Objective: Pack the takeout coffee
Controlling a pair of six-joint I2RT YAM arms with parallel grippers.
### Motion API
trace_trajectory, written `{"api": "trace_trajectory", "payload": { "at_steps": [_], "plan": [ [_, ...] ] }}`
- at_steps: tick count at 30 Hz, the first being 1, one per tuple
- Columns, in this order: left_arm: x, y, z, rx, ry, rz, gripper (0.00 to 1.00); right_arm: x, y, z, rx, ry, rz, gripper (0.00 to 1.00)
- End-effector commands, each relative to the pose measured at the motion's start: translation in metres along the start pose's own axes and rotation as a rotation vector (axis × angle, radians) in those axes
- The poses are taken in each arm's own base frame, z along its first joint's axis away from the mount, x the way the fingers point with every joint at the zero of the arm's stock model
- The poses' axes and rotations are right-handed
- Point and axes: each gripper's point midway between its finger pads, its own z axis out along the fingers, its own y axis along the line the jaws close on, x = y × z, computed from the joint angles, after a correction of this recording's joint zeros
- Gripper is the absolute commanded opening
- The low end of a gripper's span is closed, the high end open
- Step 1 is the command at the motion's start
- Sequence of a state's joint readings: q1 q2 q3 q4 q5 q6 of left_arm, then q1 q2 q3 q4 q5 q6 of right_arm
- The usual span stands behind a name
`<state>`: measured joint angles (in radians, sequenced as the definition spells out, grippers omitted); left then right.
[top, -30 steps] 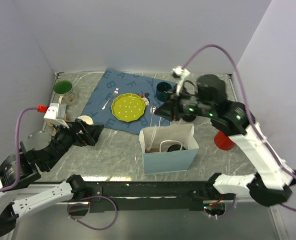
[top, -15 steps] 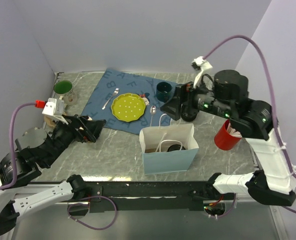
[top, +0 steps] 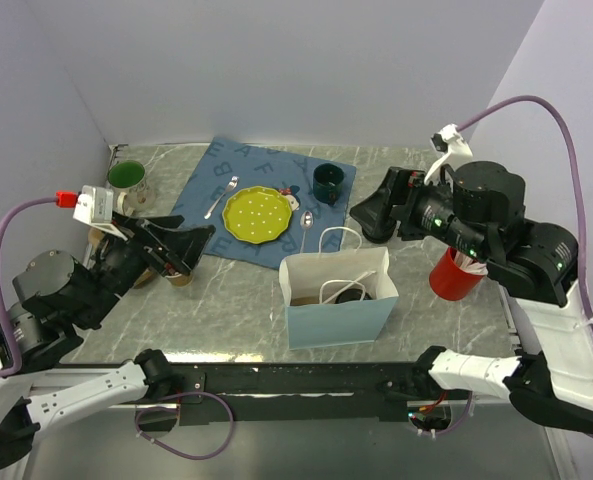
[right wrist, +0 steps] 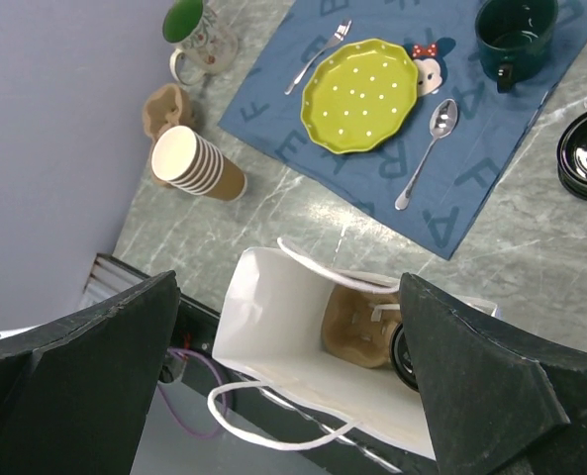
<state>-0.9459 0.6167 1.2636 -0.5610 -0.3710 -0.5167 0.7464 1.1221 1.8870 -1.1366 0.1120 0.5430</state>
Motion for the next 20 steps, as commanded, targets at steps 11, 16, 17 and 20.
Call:
{"api": "trace_trajectory", "payload": {
  "at_steps": [11,16,17,20],
  "plan": [
    [-0.008,-0.012,0.016,0.021,-0.034,-0.042,0.97,-0.016,0.003,-0.009,-0.031,-0.099,0.024,1.0],
    [-0.01,-0.016,0.018,0.034,-0.034,-0.028,0.97,-0.013,0.004,-0.011,-0.045,-0.104,0.039,1.0],
    [-0.007,-0.017,0.02,0.033,-0.021,-0.022,0.97,-0.013,0.004,-0.011,-0.049,-0.103,0.037,1.0],
    [-0.008,-0.017,0.019,0.032,-0.022,-0.021,0.97,-0.011,0.002,-0.011,-0.035,-0.094,0.024,1.0]
  ]
}}
